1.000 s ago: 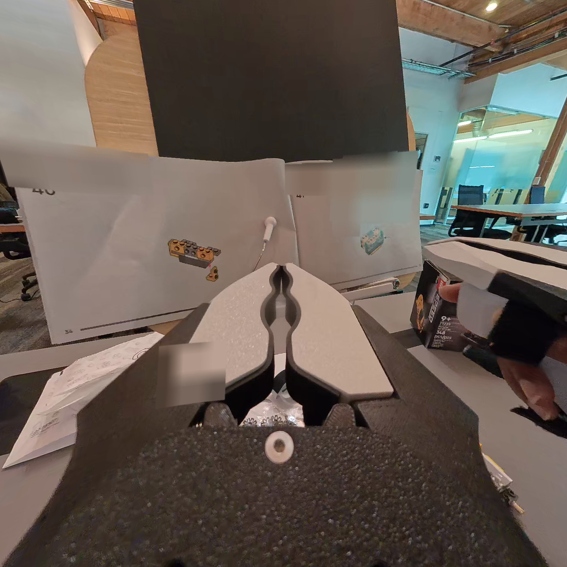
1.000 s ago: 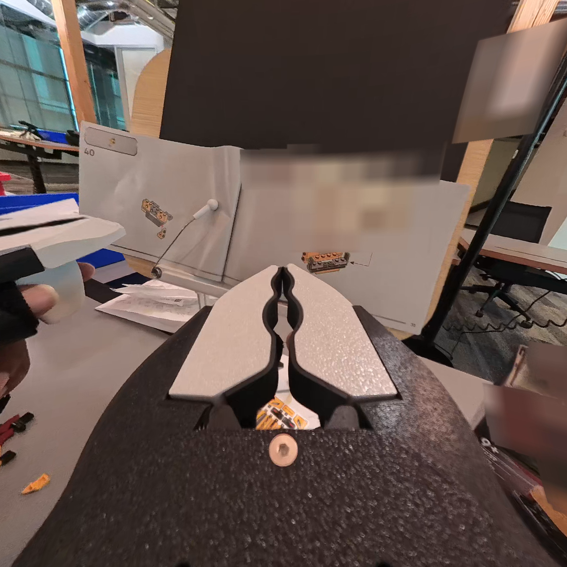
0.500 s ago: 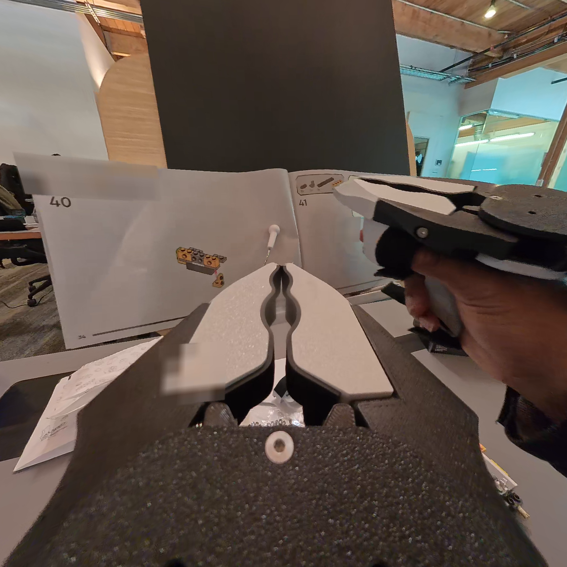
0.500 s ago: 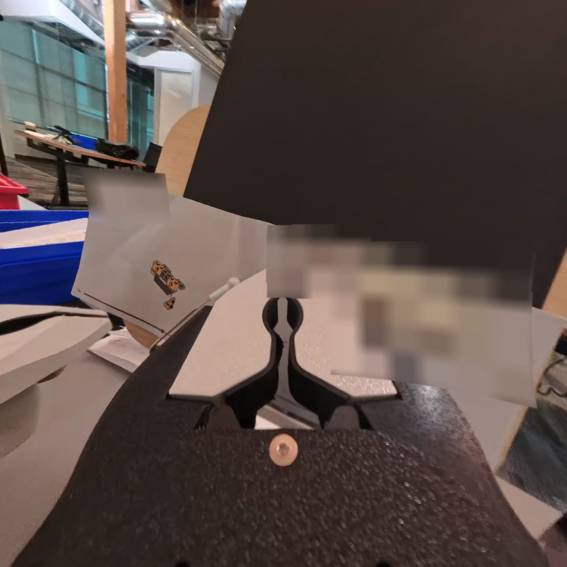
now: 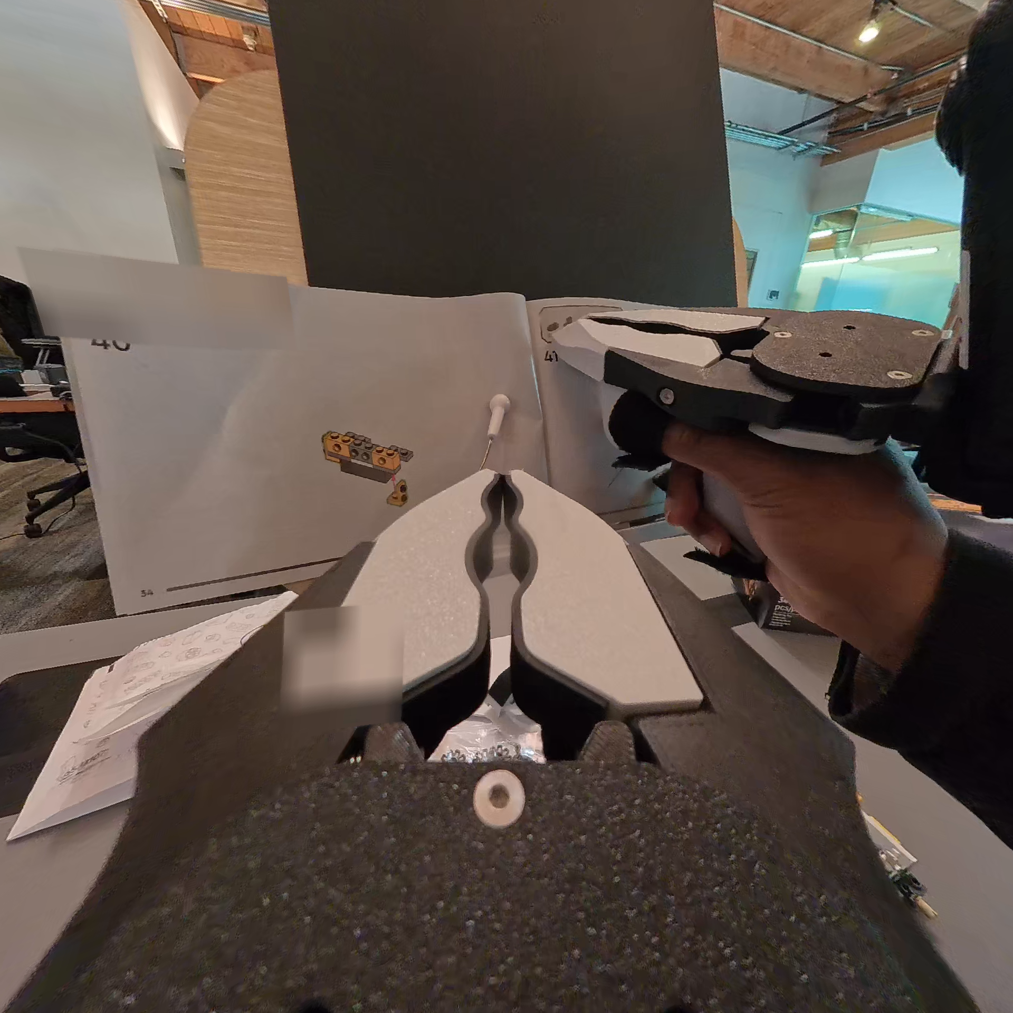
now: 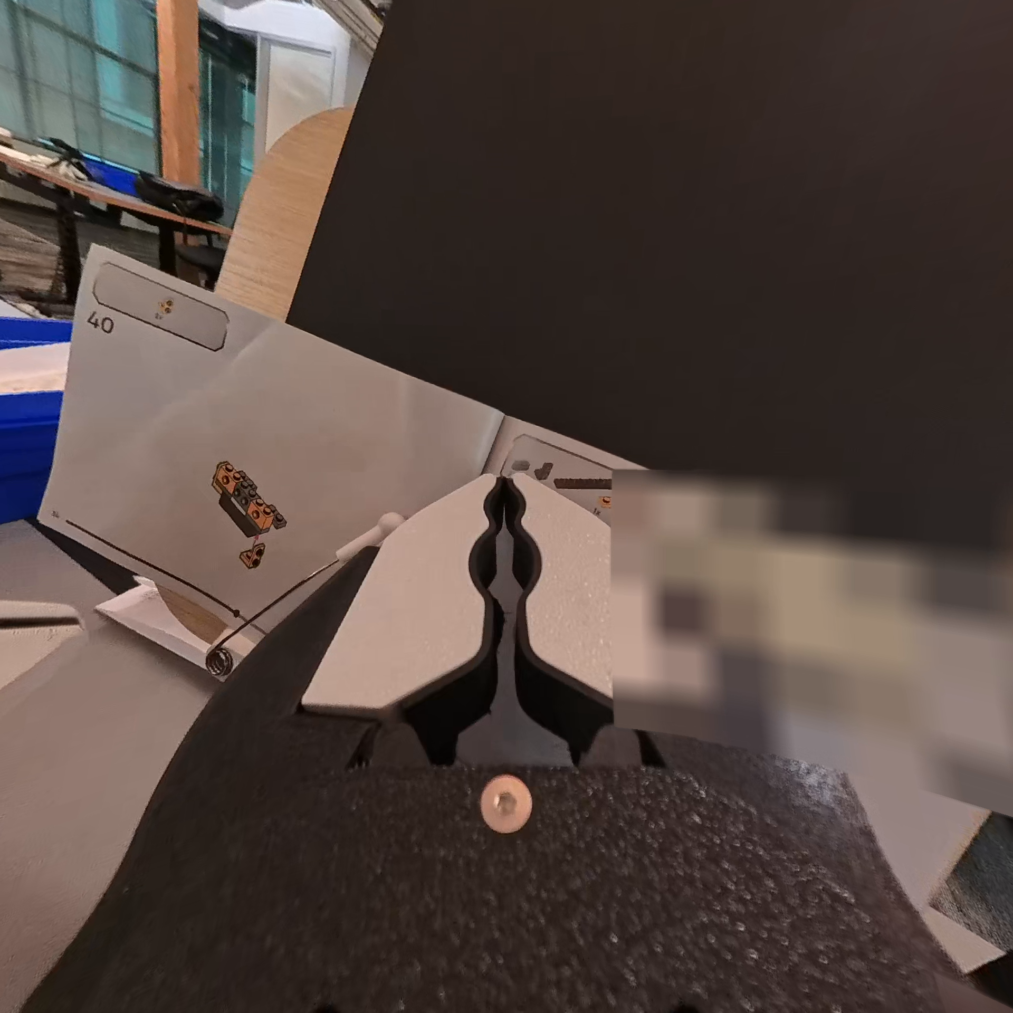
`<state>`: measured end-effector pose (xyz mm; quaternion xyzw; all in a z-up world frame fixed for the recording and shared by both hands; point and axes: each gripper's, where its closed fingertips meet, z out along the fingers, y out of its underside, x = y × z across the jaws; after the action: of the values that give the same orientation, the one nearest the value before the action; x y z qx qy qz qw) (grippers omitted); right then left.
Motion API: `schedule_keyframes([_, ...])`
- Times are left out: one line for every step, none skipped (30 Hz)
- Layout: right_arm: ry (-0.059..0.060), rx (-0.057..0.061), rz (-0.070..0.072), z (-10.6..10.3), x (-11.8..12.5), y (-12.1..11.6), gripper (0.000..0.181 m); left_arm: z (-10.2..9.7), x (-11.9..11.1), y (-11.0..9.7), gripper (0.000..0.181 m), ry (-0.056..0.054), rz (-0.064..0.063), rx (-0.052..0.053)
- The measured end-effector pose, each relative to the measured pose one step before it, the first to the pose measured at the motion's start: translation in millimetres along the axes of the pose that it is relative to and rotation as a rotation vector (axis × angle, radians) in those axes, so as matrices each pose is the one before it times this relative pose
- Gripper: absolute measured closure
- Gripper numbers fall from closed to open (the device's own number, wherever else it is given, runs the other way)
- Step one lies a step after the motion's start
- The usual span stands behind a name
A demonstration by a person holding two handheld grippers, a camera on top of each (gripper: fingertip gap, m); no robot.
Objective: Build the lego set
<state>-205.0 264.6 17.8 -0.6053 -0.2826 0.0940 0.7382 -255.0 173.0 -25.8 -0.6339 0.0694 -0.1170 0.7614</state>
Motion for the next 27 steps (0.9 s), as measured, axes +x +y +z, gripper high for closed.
schedule_keyframes([0.0005,-0.0024,0.003,0.3,0.51,-0.16,0.181,0.01,0.53,0.1,0.181,0.0034,0.0001,0.0])
schedule_keyframes([-0.002,-0.0022,0.0045,0.08,0.05,-0.12,0.181,-0.12,0.19,-0.1,0.181,0.0009,0.0011,0.0006])
schedule_keyframes([-0.0003,-0.0009,0.0027,-0.21,0.34,-0.13,0.181,-0.14,0.08,-0.37,0.181,0.0002,0.0005,0.0017])
schedule_keyframes([0.001,-0.0018,-0.0019,-0.33,0.31,0.02,0.181,-0.35,-0.07,-0.85,0.181,0.0004,-0.0013,0.0039])
schedule_keyframes([-0.0001,-0.0022,-0.0025,-0.31,0.17,0.38,0.181,-0.47,-0.27,-0.82,0.181,-0.0007,-0.0016,0.0043])
schedule_keyframes([-0.0004,-0.0014,0.0007,-0.51,0.32,0.37,0.181,-0.32,-0.54,-0.78,0.181,-0.0017,-0.0002,0.0035])
schedule_keyframes([-0.0005,-0.0003,0.0036,-0.91,0.52,0.22,0.181,-0.4,-0.52,-0.51,0.181,-0.0016,0.0009,0.0022])
schedule_keyframes([0.0003,0.0012,0.0038,-1.17,0.9,-0.14,0.181,-0.06,-0.59,-0.18,0.181,-0.002,0.0007,-0.0003])
schedule_keyframes([0.004,0.002,0.0001,-1.29,1.52,-0.2,0.181,-0.05,-0.46,0.13,0.181,-0.0006,-0.0006,-0.0004])
schedule_keyframes([0.0033,0.0001,-0.0022,-1.14,1.29,0.09,0.181,-0.03,-0.16,0.26,0.181,0.0005,-0.0014,0.0002])
schedule_keyframes([0.0033,-0.0042,-0.0029,-0.72,1.3,0.7,0.181,0.17,-0.02,0.58,0.181,0.0006,-0.0018,-0.0017])
schedule_keyframes([0.0029,-0.0044,-0.0046,-0.16,1.09,0.92,0.181,0.24,0.34,0.62,0.181,0.0015,-0.001,-0.0018])
schedule_keyframes([0.0009,-0.002,-0.0027,-0.1,0.75,0.51,0.181,0.2,0.37,0.57,0.181,0.0017,0.0007,-0.0015])
schedule_keyframes([0.0007,-0.0004,-0.0017,-0.09,0.54,0.04,0.181,0.08,0.27,0.34,0.181,0.0007,0.0011,-0.0007])
schedule_keyframes([0.0024,-0.0021,-0.0022,-0.02,0.69,0.24,0.181,0.05,0.12,0.22,0.181,0.0009,0.001,-0.0007])
schedule_keyframes([-0.0007,-0.0014,0.0001,-0.02,0.19,0.18,0.181,0.01,-0.07,-0.13,0.181,0.0003,0.0003,0.0002])
schedule_keyframes([-0.0037,0.0002,0.0009,-0.12,-0.51,-0.03,0.181,-0.09,-0.27,0.01,0.181,0.0003,-0.0012,0.0004])
schedule_keyframes([-0.0005,-0.0006,-0.0013,-0.04,-0.25,0.2,0.181,0.04,-0.36,0.34,0.181,0.0006,-0.002,-0.001])
schedule_keyframes([-0.0002,-0.0007,-0.0034,0.13,-0.21,0.29,0.181,0.02,-0.1,0.3,0.181,0.0006,-0.001,-0.0014])
schedule_keyframes([-0.0007,-0.0016,-0.002,0.16,-0.3,0.33,0.181,0.1,-0.07,0.32,0.181,0.0,0.0002,-0.0007])
schedule_keyframes([-0.001,-0.0002,0.0003,-0.1,-0.19,0.0,0.181,0.06,0.12,0.2,0.181,0.0007,0.0006,-0.0006])
schedule_keyframes([-0.0008,0.0012,-0.0002,-0.36,-0.11,-0.21,0.181,0.02,0.1,0.03,0.181,0.0003,0.0005,-0.0001])
schedule_keyframes([0.0013,0.0002,-0.0031,-0.47,0.2,-0.02,0.181,-0.07,0.02,-0.12,0.181,0.0003,0.0008,0.0001])
schedule_keyframes([0.0029,0.0017,-0.0032,-0.8,0.71,-0.07,0.181,-0.08,-0.15,-0.09,0.181,-0.0004,0.0004,0.0005])
schedule_keyframes([0.003,0.0028,0.0001,-1.24,1.01,-0.19,0.181,-0.11,-0.23,-0.17,0.181,-0.0003,-0.0009,0.0009])
schedule_keyframes([0.003,0.0015,0.0029,-1.32,1.46,0.3,0.181,-0.14,-0.25,-0.04,0.181,-0.0002,-0.002,0.0013])
schedule_keyframes([0.0001,-0.0009,0.0045,-1.17,1.34,0.87,0.181,-0.35,-0.21,-0.43,0.181,-0.0004,-0.0014,0.0038])
